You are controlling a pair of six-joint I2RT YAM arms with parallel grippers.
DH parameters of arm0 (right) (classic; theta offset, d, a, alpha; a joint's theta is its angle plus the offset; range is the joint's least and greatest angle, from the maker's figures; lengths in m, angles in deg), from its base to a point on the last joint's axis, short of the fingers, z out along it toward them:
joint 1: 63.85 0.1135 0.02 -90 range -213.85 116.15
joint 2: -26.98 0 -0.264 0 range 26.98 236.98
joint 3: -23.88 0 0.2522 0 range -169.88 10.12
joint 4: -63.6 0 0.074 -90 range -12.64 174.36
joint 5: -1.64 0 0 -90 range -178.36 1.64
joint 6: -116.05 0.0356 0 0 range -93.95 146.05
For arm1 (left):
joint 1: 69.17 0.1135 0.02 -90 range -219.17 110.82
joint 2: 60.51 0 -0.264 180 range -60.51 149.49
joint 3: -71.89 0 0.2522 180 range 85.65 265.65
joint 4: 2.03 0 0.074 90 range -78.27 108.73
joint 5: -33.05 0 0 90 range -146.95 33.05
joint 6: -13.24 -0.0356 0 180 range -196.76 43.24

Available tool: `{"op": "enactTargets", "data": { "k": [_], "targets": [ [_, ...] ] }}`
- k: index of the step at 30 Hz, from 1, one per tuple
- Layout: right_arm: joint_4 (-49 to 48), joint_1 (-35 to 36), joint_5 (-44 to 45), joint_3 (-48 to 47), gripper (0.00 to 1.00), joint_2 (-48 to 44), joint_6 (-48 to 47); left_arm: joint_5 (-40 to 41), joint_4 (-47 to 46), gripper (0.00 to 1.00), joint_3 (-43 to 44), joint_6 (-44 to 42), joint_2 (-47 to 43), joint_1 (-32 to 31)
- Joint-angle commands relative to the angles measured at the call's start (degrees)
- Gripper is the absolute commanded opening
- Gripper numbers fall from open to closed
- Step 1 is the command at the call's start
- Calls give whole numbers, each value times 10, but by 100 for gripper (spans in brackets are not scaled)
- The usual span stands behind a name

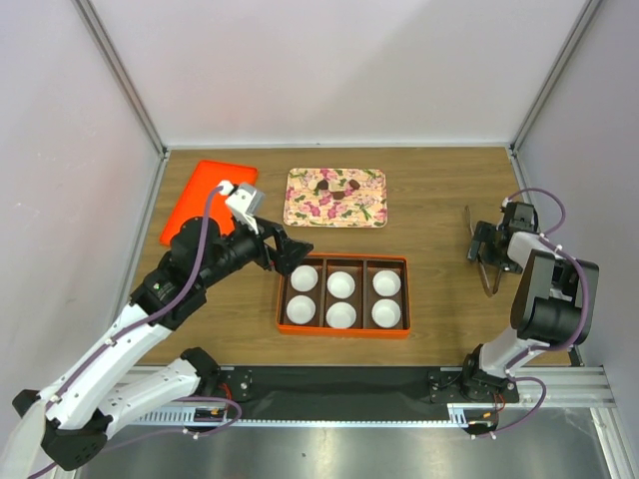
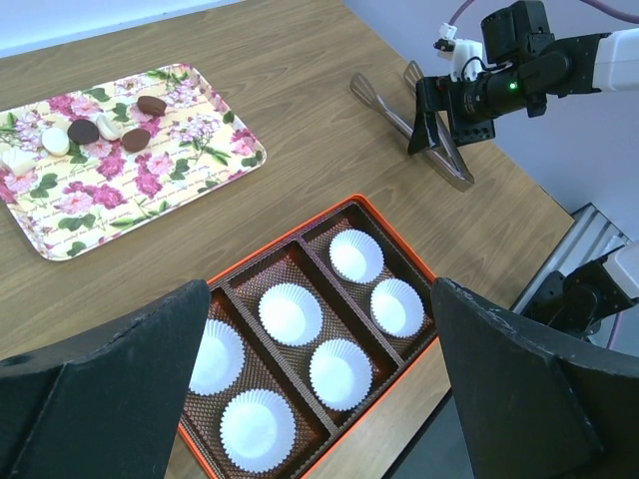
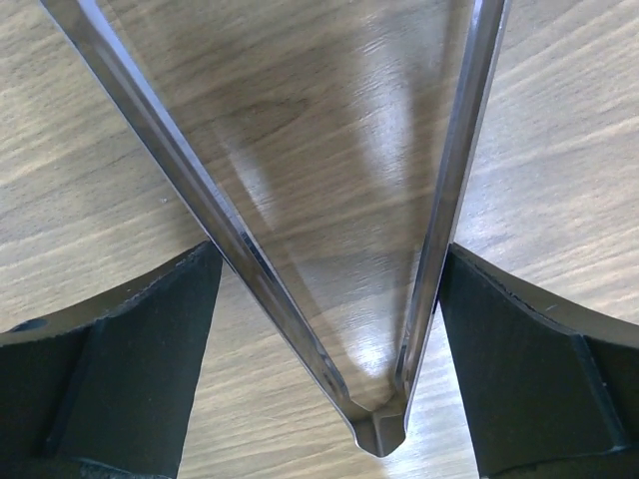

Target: Pack the chocolate

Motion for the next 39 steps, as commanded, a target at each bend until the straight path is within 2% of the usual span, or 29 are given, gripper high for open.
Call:
{"op": "enactTargets", "data": {
  "k": [1, 7, 15, 22, 26, 28, 33, 39],
  "targets": [
    [-17, -3, -8, 3, 91, 13, -7, 6, -26, 100, -5, -4, -14, -3],
    [-34, -10, -55, 10, 85, 10, 6, 6, -34, 100, -13, 2, -17, -2],
    [-47, -3, -59, 14, 73, 17, 13, 13, -38, 100, -18, -2, -20, -2],
    [-32, 5, -40, 1, 83, 33, 13, 20, -38, 100, -21, -9, -26, -2],
    [-23, 13, -57, -11, 77, 35, 8, 32, -38, 100, -21, -12, -33, -2],
    [-22, 16, -55, -14, 77, 33, 11, 32, -39, 100, -21, -12, -35, -2],
    [18, 16, -35, -33, 89, 53, 11, 28, -41, 100, -25, -12, -37, -2],
    [11, -10, -57, -16, 100, 20, 2, 22, -45, 100, -24, -13, -33, -2]
  ]
}}
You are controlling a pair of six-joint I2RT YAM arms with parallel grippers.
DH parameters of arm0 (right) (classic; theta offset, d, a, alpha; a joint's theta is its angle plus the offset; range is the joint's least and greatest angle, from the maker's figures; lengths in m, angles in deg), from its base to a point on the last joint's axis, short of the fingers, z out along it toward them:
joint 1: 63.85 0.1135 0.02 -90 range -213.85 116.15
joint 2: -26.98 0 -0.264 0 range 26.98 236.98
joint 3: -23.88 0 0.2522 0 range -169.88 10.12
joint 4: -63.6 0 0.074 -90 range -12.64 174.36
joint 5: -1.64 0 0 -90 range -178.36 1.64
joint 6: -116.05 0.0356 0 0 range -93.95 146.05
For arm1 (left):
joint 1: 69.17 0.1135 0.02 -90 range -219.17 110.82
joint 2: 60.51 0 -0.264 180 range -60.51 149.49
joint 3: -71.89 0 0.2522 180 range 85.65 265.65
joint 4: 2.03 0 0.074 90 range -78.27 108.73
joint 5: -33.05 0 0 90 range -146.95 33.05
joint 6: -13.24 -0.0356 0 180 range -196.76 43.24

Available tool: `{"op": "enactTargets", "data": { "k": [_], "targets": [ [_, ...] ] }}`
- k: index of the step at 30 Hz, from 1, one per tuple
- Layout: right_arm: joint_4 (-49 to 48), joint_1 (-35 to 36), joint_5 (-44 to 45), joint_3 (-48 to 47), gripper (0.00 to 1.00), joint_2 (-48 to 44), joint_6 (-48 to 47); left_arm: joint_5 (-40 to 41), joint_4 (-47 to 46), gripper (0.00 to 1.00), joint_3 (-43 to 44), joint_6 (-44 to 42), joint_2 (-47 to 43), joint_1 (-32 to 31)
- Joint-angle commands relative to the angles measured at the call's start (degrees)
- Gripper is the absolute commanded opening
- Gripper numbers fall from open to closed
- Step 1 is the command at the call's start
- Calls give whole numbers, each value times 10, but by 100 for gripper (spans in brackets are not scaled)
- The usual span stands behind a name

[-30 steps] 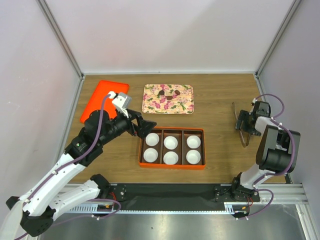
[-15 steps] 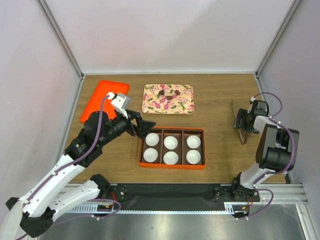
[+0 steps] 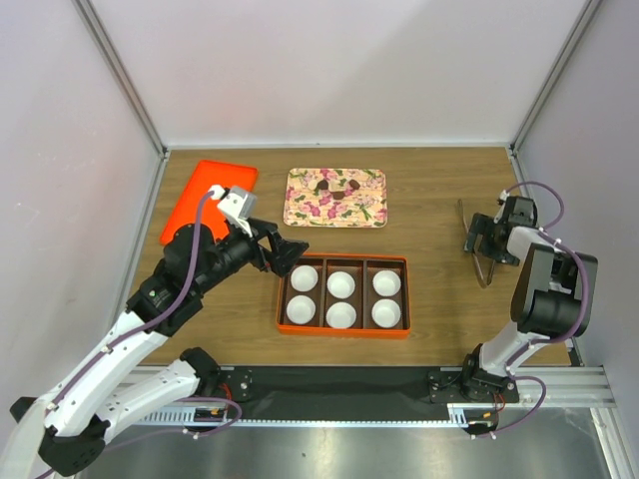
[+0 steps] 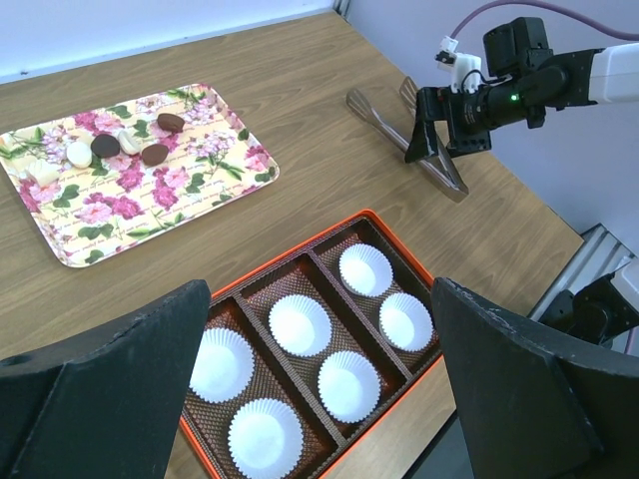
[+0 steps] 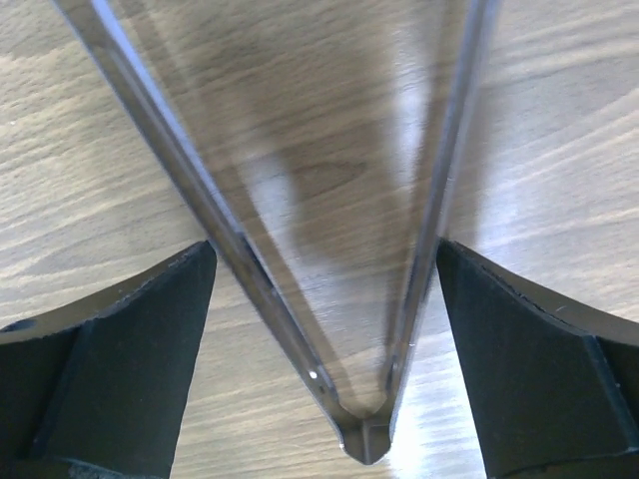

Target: Pack the chocolate

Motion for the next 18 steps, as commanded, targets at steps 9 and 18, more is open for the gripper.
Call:
{"op": "enactTargets", "data": {
  "k": [9, 18],
  "targets": [
    [32, -23, -13, 11, 99, 14, -25, 2, -20, 100, 2, -16, -3, -2],
    [26, 1, 19, 0, 83, 32, -35, 16, -13, 100, 3, -22, -12, -3]
  ]
}}
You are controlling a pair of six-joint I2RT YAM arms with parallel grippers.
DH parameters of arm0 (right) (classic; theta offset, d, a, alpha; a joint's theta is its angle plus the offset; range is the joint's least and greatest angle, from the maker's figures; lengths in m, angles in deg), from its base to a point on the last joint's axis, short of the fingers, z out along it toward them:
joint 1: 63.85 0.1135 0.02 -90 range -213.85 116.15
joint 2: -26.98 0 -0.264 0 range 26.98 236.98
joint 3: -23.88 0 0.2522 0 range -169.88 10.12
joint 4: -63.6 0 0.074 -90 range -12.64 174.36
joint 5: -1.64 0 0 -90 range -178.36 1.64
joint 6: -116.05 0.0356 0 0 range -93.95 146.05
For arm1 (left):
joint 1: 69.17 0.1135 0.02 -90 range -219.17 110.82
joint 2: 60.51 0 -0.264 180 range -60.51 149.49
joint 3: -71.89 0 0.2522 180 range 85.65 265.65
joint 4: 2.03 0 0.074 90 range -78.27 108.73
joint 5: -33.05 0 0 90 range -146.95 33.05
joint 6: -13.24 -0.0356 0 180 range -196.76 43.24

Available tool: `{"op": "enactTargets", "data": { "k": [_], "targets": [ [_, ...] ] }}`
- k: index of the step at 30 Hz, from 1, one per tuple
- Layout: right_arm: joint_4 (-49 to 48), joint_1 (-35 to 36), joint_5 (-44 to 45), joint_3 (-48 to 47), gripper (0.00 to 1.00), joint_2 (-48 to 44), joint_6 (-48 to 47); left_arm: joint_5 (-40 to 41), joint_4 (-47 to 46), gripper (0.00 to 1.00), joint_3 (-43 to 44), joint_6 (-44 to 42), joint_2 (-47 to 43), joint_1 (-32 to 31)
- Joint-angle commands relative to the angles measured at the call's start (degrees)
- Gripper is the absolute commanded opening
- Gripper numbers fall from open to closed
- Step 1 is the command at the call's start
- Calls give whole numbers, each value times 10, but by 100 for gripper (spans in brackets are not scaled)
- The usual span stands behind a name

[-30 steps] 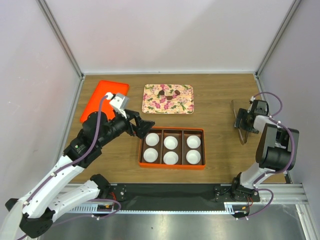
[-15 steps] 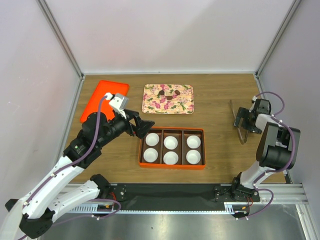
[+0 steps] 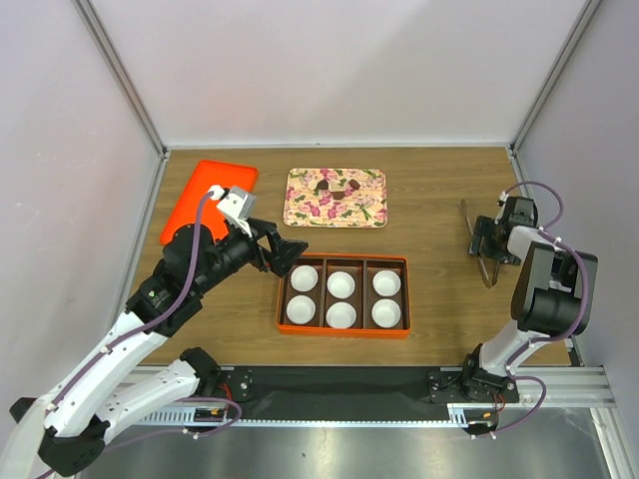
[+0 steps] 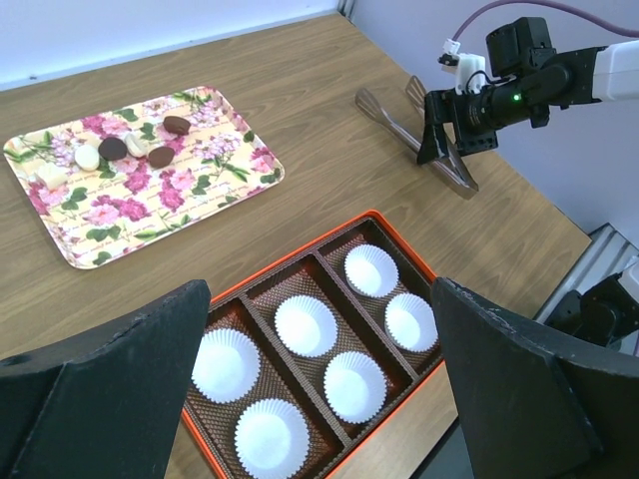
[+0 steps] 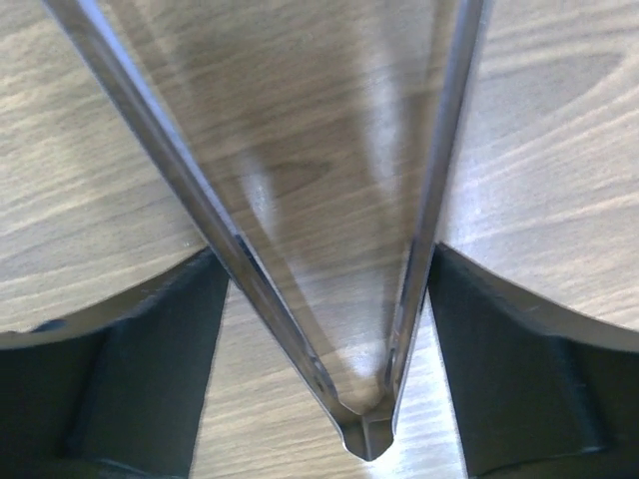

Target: Pack the chocolate

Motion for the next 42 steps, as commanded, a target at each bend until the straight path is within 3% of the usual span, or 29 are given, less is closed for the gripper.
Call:
{"op": "enactTargets", "data": {
  "k": [1, 5, 11, 18, 29, 36, 42],
  "targets": [
    [26, 10, -4, -5, 79, 26, -6, 12, -12, 100, 4, -15, -11, -2],
    [85, 30, -1, -40, 66, -6, -1, 17, -11, 100, 5, -13, -18, -2],
    [257, 53, 23, -178, 66, -35, 18, 8, -18, 100, 4, -5, -12, -3],
    [345, 68, 26, -258, 65, -64, 44, -3, -22, 100, 2, -1, -7, -2],
    [356, 78, 5, -286, 51, -106, 54, 21, -15, 100, -3, -12, -4, -2],
    [293, 216, -18, -341, 47, -108, 112, 88, 6, 100, -5, -38, -18, -2],
    [159, 367, -1, -357, 46, -51, 105, 129, 7, 100, -24, -43, -45, -3]
  ]
}}
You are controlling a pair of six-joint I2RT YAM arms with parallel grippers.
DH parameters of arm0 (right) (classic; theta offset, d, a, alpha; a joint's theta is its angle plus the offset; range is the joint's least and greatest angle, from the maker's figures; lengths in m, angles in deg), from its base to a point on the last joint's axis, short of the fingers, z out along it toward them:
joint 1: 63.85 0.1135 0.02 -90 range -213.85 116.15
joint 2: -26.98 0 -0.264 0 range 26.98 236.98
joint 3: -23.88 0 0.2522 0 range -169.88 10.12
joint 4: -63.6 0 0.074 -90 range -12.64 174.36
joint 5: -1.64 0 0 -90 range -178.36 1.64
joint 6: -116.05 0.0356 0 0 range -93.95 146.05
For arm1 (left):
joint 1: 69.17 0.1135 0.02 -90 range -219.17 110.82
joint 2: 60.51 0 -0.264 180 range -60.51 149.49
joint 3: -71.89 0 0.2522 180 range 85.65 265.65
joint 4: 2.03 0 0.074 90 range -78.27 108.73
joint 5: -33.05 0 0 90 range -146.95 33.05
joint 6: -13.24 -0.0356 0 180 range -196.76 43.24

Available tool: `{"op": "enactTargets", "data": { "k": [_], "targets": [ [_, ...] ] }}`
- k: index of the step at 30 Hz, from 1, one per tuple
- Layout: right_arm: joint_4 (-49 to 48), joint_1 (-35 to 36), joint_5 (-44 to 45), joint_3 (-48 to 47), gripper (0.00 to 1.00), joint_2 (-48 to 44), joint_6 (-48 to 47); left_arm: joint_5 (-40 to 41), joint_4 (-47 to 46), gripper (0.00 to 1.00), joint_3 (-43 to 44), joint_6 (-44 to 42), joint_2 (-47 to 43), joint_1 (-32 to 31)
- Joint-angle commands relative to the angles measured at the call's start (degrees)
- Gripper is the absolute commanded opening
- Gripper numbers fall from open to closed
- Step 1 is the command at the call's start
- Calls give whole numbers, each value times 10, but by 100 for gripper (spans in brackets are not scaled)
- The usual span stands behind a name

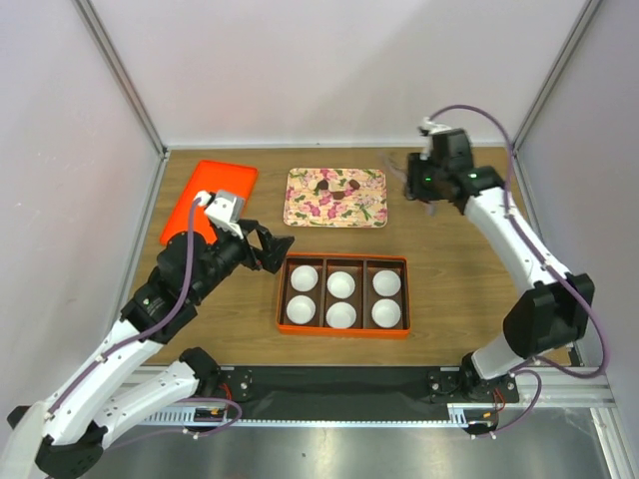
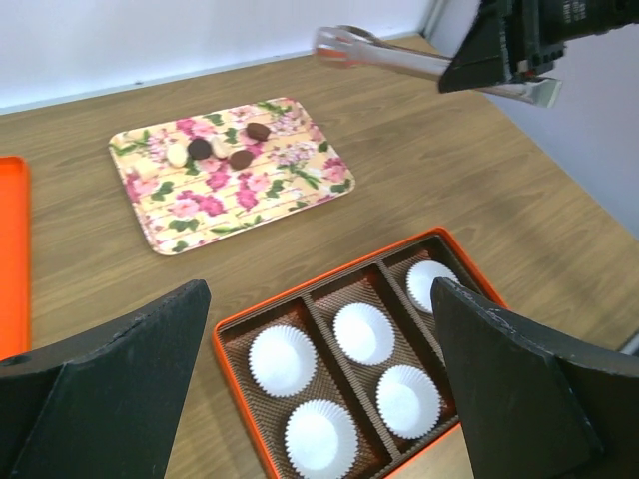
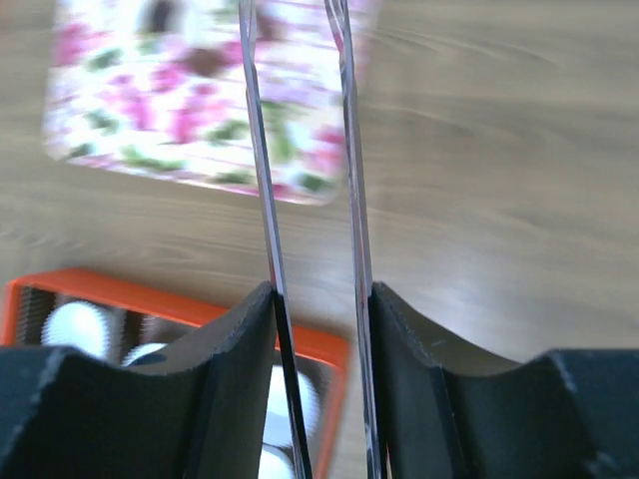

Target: Pack the chocolate

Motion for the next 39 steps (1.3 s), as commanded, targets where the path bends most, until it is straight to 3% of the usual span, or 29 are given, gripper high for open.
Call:
{"op": "enactTargets", "data": {
  "k": [1, 5, 11, 29, 39],
  "targets": [
    [-96, 65, 31, -37, 46, 55, -14, 39, -3, 100, -11, -20, -18, -2],
    [-124, 119, 77, -53, 45, 108, -82, 55, -9, 100, -18, -22, -28, -2],
    [-142, 124, 83, -50, 43, 139, -136, 68, -17, 100, -24, -22, -35, -2],
    [-171, 110, 96, -21, 42, 183, -179, 61, -19, 100, -27, -17, -25, -2],
    [-165, 95, 60, -25, 44, 223, -191, 61, -18, 100, -25, -16, -21, -2]
  ]
}}
